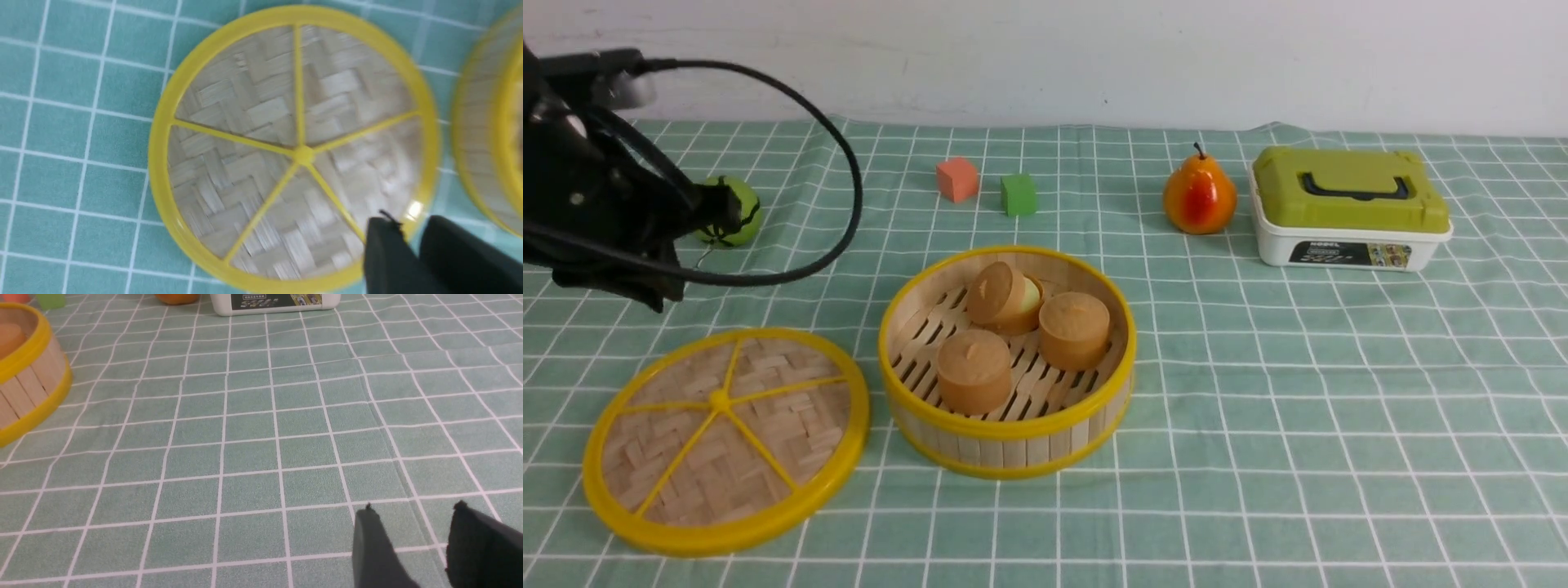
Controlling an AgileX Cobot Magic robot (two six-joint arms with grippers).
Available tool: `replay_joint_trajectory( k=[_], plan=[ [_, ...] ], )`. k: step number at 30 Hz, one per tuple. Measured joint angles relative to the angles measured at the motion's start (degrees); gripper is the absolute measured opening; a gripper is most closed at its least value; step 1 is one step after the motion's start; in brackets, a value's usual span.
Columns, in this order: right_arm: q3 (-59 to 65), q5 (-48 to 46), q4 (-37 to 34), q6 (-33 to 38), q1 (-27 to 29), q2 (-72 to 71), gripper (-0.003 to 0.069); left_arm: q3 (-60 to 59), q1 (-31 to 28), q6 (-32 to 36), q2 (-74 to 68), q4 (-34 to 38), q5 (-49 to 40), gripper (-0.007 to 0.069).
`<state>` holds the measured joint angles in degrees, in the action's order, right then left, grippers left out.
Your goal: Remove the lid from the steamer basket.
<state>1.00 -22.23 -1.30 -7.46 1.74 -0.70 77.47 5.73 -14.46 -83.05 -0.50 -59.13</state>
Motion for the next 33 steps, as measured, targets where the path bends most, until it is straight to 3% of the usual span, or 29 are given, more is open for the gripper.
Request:
replay_joint_trajectory(
  k=[3, 9, 15, 16, 21, 26, 33],
  plan=[
    [0.0, 0.0, 0.0, 0.0, 0.0, 0.0, 0.0241, -3.3, 0.0, 10.5, 10.2, 9.9, -3.0, -0.0013],
    [0.0, 0.0, 0.0, 0.0, 0.0, 0.0, 0.0241, -17.3, 0.0, 19.1, 27.6, 21.1, 0.2, -0.0013],
    [0.0, 0.0, 0.0, 0.0, 0.0, 0.0, 0.0241, -40.3, 0.0, 19.3, 58.3, 25.0, 14.3, -0.0013],
    [0.0, 0.0, 0.0, 0.0, 0.0, 0.0, 0.0241, -41.1, 0.0, 19.3, 58.3, 25.0, 14.8, -0.0013],
    [0.0, 0.1, 0.0, 0.0, 0.0, 0.1, 0.0241, -56.7, 0.0, 13.1, 82.4, 25.2, 24.2, -0.0013],
    [0.0, 0.0, 0.0, 0.0, 0.0, 0.0, 0.0241, -60.6, 0.0, 8.0, 81.3, 25.3, 25.7, -0.0013],
    [0.0, 0.0, 0.0, 0.0, 0.0, 0.0, 0.0241, -60.9, 0.0, 7.2, 71.2, 28.4, 34.7, -0.0013]
  ],
)
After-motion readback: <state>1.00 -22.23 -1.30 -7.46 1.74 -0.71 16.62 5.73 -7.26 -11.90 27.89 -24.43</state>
